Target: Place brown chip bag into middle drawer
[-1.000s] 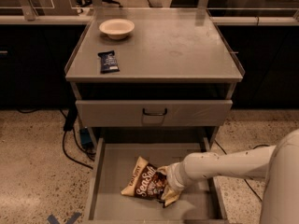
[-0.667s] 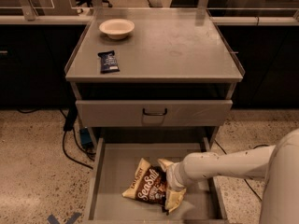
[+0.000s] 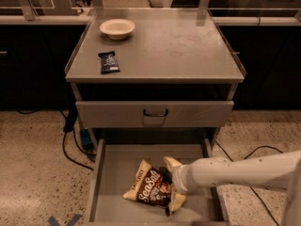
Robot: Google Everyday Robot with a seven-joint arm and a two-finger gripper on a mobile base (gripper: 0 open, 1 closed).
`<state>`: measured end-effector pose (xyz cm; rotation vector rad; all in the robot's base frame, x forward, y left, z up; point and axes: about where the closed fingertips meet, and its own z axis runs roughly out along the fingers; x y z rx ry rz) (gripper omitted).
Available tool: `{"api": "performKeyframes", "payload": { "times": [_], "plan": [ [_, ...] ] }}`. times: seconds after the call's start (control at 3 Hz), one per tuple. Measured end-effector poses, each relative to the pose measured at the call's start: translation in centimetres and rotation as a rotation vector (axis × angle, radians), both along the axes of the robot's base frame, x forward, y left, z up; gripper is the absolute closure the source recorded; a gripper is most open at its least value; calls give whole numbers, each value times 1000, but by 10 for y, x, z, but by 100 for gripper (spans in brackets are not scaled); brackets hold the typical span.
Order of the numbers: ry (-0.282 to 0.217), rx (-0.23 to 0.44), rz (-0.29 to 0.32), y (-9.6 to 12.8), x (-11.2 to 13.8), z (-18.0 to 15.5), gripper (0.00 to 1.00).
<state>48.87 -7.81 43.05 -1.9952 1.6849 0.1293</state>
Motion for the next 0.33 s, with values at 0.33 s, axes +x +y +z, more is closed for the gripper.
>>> {"api": "performKeyframes", "payload": {
  "times": [0.33],
  "plan": [
    [-90, -9, -79, -24, -10, 34, 0]
  ]
}}
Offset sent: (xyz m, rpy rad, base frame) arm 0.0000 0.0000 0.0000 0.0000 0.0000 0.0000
